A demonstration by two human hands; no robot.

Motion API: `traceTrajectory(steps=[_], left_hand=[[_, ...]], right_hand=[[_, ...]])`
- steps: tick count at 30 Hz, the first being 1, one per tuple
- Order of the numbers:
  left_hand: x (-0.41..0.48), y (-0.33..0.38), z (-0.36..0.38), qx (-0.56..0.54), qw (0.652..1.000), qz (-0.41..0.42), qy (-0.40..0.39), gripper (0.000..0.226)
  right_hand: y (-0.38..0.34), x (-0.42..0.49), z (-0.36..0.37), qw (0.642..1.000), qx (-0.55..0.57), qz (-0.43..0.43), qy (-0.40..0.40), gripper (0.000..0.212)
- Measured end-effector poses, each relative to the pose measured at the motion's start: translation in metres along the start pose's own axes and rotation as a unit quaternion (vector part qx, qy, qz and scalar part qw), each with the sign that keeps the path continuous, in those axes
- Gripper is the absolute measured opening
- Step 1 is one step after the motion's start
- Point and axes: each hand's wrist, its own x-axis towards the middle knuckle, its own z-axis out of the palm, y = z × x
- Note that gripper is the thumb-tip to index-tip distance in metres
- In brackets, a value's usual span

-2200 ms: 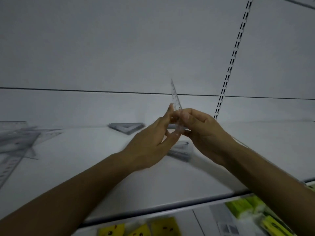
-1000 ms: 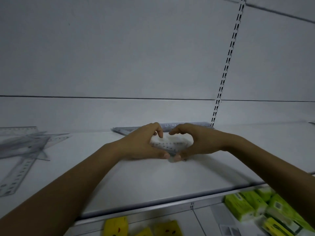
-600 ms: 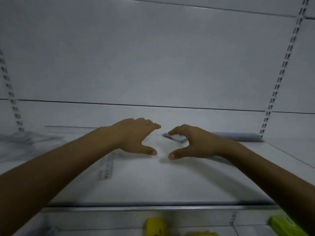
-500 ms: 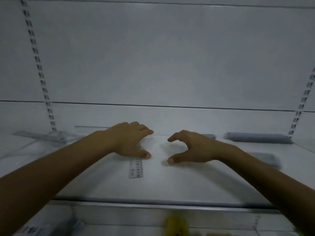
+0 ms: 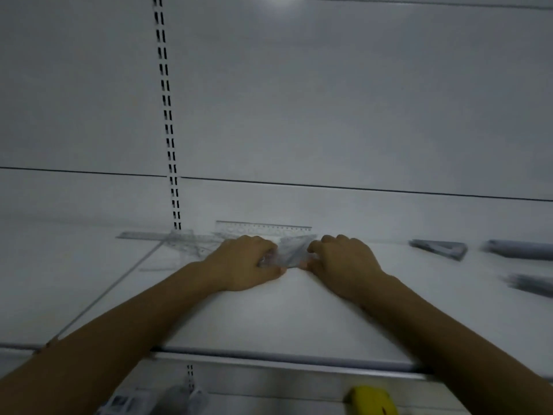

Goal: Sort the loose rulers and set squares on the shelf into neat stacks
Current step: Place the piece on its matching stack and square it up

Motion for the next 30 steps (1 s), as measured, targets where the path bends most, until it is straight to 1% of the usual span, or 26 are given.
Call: traceTrajectory(steps=[1,4,6,8,10,12,13,14,15,16,17,18,19,20,23,25,26,27,28,29,30], left_hand=[[0.000,0.000,0.003,-0.016,1.000,0.018,0.020,0.048],[0.002,-0.004,0.004,-0.045,0.996,0.046,0.069,0.043],[0.005,-0.003,0.001,-0.056,0.991,0.064,0.105,0.039],[0.008,-0.002,0.001,-0.069,0.987,0.074,0.127,0.038],[0.008,0.000,0.002,-0.073,0.985,0.091,0.127,0.039],[0.007,0.002,0.003,-0.063,0.983,0.114,0.127,0.036],[0.007,0.003,0.002,-0.057,0.982,0.120,0.131,0.036],[0.007,0.003,0.002,-0.051,0.981,0.123,0.139,0.036],[0.008,0.003,0.002,-0.046,0.980,0.123,0.150,0.036],[0.008,0.002,0.002,-0.045,0.978,0.122,0.164,0.033],[0.008,0.001,0.002,-0.049,0.974,0.122,0.183,0.028],[0.008,0.000,0.002,-0.055,0.970,0.121,0.203,0.022],[0.008,-0.001,0.001,-0.063,0.966,0.118,0.221,0.019],[0.009,0.000,0.000,-0.077,0.963,0.112,0.233,0.018],[0.008,0.004,-0.003,-0.166,0.948,0.089,0.258,0.022],[0.008,0.006,-0.005,-0.209,0.938,0.077,0.267,0.020],[0.008,0.005,-0.006,-0.211,0.939,0.074,0.260,0.017],[0.007,0.004,-0.006,-0.198,0.945,0.074,0.248,0.015],[0.007,0.004,-0.005,-0.173,0.953,0.076,0.238,0.014],[0.007,0.004,-0.003,-0.149,0.958,0.079,0.232,0.012],[0.007,0.005,-0.002,-0.134,0.960,0.079,0.231,0.009]], right_hand=[[0.000,-0.002,0.002,0.999,-0.015,-0.008,0.038,0.039],[0.008,-0.004,0.008,0.984,-0.022,-0.059,0.168,0.031],[0.010,-0.005,0.011,0.974,0.038,-0.055,0.215,0.026],[0.007,-0.003,0.014,0.965,0.115,-0.035,0.232,0.023],[0.004,-0.002,0.013,0.950,0.143,-0.039,0.275,0.037],[0.004,0.001,0.012,0.942,0.119,-0.039,0.311,0.054],[0.004,0.002,0.012,0.945,0.101,-0.032,0.311,0.061],[0.003,0.002,0.012,0.948,0.085,-0.028,0.307,0.062],[0.003,0.002,0.012,0.948,0.067,-0.031,0.309,0.053],[0.003,0.003,0.011,0.946,0.049,-0.045,0.318,0.038],[0.004,0.004,0.011,0.943,0.035,-0.061,0.325,0.025],[0.006,0.004,0.010,0.942,0.034,-0.070,0.328,0.016],[0.007,0.004,0.010,0.942,0.050,-0.069,0.326,0.013],[0.009,0.005,0.010,0.941,0.082,-0.059,0.322,0.014],[0.014,0.001,0.006,0.924,0.210,-0.033,0.317,0.027],[0.015,-0.002,0.004,0.912,0.260,-0.017,0.316,0.030],[0.015,-0.003,0.003,0.909,0.278,-0.004,0.311,0.027],[0.015,-0.003,0.002,0.907,0.291,0.008,0.306,0.020],[0.015,-0.003,0.001,0.905,0.301,0.015,0.299,0.008],[0.015,-0.003,0.002,0.905,0.310,0.020,0.292,0.005],[0.015,-0.003,0.003,0.904,0.318,0.022,0.284,0.014]])
